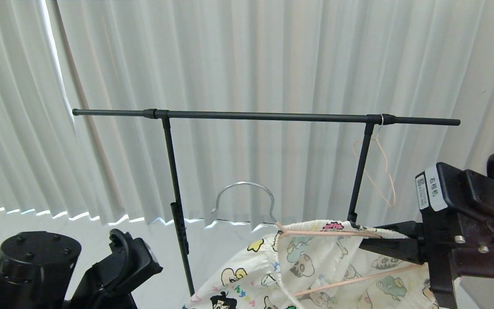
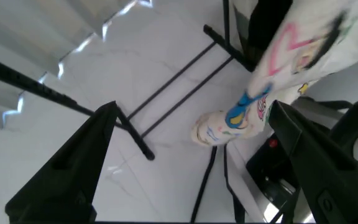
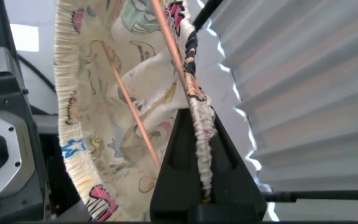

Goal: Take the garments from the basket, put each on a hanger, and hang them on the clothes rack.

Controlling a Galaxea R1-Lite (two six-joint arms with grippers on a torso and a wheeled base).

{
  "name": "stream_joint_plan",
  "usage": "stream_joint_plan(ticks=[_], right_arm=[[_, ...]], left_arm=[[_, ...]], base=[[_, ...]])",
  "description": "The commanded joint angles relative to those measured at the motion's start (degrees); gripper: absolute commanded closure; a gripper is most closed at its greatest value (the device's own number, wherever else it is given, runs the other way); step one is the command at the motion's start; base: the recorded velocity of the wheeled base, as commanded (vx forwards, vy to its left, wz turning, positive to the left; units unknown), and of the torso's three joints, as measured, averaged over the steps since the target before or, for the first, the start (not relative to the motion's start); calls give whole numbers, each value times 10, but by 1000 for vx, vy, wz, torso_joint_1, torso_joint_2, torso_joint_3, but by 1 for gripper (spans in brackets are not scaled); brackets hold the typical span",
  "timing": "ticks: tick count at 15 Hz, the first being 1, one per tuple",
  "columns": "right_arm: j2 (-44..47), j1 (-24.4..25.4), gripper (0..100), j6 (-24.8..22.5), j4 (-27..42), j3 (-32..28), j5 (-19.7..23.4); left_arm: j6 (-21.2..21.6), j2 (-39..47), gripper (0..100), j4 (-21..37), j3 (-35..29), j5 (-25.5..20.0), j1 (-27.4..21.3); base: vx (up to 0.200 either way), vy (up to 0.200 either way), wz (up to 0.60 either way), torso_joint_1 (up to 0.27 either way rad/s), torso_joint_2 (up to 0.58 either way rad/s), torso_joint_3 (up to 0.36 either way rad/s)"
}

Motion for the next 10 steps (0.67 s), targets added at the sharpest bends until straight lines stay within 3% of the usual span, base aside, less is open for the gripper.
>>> stream_joint_plan(ticks=[1,3,7,10], right_arm=[[-5,2,100,0,-11,-1,2],[-5,2,100,0,-25,-1,2],[-5,6,100,19,-58,-2,0],[-6,6,100,19,-61,-2,0]], left_arm=[[0,63,0,-20,0,-1,35],[0,78,0,-56,10,-6,52],[-6,75,0,-60,19,-6,55],[-57,77,0,-98,24,-6,57]], base=[[0,0,0,0,0,0],[0,0,0,0,0,0],[0,0,0,0,0,0],[0,0,0,0,0,0]])
